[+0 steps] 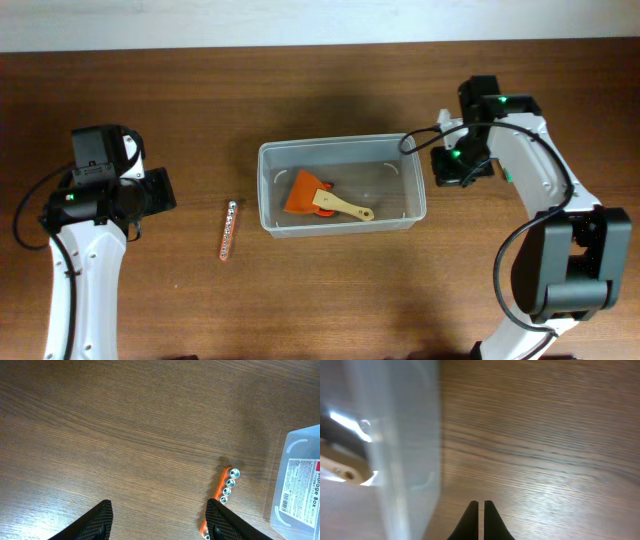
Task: Pack container
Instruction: 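Move the right gripper over the clear screwdriver case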
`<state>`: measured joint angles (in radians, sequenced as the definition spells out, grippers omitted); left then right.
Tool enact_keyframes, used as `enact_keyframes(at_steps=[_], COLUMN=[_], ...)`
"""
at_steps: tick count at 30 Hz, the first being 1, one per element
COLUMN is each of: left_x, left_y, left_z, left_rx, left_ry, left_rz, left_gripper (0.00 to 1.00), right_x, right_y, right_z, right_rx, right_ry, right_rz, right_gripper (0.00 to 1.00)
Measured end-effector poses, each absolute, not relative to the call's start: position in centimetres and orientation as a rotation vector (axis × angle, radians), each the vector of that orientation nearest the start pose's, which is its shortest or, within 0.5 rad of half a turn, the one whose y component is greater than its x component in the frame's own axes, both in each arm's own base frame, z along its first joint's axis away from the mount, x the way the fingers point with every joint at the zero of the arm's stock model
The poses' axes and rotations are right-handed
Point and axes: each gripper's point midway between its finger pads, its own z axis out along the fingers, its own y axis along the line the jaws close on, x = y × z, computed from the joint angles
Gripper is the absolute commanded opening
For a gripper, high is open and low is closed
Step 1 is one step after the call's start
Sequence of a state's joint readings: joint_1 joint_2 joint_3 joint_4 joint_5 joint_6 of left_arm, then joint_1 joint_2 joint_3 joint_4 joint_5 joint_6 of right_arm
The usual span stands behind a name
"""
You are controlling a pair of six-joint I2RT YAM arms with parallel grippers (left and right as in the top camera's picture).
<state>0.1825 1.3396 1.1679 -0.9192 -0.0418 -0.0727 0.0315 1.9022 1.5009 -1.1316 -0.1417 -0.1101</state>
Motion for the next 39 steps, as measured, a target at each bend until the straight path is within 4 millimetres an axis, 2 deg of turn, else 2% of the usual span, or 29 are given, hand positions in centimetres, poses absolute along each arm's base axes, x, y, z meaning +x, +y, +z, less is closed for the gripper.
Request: enact_keyframes(at_steps=[5, 8, 16, 28, 31, 33, 34, 35, 36, 37, 39], left_x=[31.8, 31.8, 31.8, 31.8, 31.8, 31.8, 31.8, 31.8, 31.8, 31.8, 31.8], left_y=[6.6, 6.6, 6.6, 6.6, 6.6, 6.6, 6.6, 6.6, 6.6, 6.6, 6.6], left_z=[17.0, 17.0, 17.0, 17.0, 17.0, 17.0, 17.0, 17.0, 17.0, 17.0, 17.0], left_rx=[-0.352, -0.352, -0.352, -0.352, -0.352, -0.352, -0.352, -0.352, -0.352, -0.352, -0.352], left_ry=[2.640, 2.640, 2.640, 2.640, 2.639, 2.639, 2.639, 2.639, 2.640, 2.639, 2.640], left_rz=[0.091, 0.091, 0.091, 0.091, 0.091, 0.091, 0.091, 0.091, 0.091, 0.092, 0.091], left_gripper=[0.62, 0.62, 0.62, 0.62, 0.62, 0.62, 0.62, 0.62, 0.62, 0.62, 0.62], right_x=[36.3, 36.2, 36.1, 36.0, 36.4, 36.5, 36.7, 37.0, 37.5, 37.9, 39.5], right_y=[6.2, 7.0, 7.4, 9.1, 8.6, 7.5, 6.9, 5.7, 4.6, 3.9, 1.8], right_z=[7.9, 7.9, 8.0, 8.3, 8.3, 8.3, 8.5, 9.1, 10.1, 10.9, 13.9], right_rx=[-0.334, -0.367, -0.395, -0.481, -0.451, -0.392, -0.356, -0.306, -0.238, -0.216, -0.119], right_ry=[3.060, 3.056, 3.055, 3.009, 3.010, 3.031, 3.039, 3.047, 3.047, 3.038, 2.983], right_rz=[0.239, 0.242, 0.264, 0.413, 0.379, 0.306, 0.269, 0.214, 0.171, 0.150, 0.095], right_gripper=[0.04, 0.04, 0.04, 0.04, 0.07, 0.11, 0.17, 0.33, 0.76, 0.99, 0.99])
